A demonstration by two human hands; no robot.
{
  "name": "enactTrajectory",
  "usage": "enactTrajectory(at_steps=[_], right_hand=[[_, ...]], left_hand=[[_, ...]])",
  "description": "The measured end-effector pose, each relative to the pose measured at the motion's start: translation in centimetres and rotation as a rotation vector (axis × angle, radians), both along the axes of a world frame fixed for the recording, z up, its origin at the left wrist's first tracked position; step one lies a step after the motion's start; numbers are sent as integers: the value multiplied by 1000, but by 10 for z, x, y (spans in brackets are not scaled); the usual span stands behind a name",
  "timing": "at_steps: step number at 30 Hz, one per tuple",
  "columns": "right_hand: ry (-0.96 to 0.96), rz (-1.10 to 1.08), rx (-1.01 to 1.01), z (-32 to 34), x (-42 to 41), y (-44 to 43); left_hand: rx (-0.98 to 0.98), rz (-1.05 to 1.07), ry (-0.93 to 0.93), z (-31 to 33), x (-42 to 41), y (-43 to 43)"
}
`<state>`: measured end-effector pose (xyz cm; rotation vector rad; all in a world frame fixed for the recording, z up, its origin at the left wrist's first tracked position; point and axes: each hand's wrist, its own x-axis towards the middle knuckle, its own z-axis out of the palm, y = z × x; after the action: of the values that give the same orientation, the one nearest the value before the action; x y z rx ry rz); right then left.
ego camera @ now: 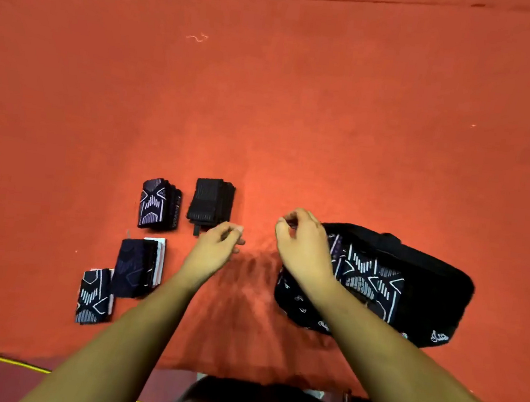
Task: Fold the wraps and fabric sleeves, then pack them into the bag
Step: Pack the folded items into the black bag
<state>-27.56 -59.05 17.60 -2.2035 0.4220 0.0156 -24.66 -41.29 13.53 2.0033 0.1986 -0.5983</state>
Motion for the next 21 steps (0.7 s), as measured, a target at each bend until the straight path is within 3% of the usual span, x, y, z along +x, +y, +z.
enactTrajectory(at_steps=[10, 15, 21], right_hand=[[485, 42, 451, -82, 40, 211], [640, 108, 573, -123, 39, 277], [668, -24, 641, -183, 42, 317]], left_hand=[[355, 293, -107, -37, 27, 231], [137, 395, 220, -75, 36, 260], [-108, 408, 477, -129, 37, 269]])
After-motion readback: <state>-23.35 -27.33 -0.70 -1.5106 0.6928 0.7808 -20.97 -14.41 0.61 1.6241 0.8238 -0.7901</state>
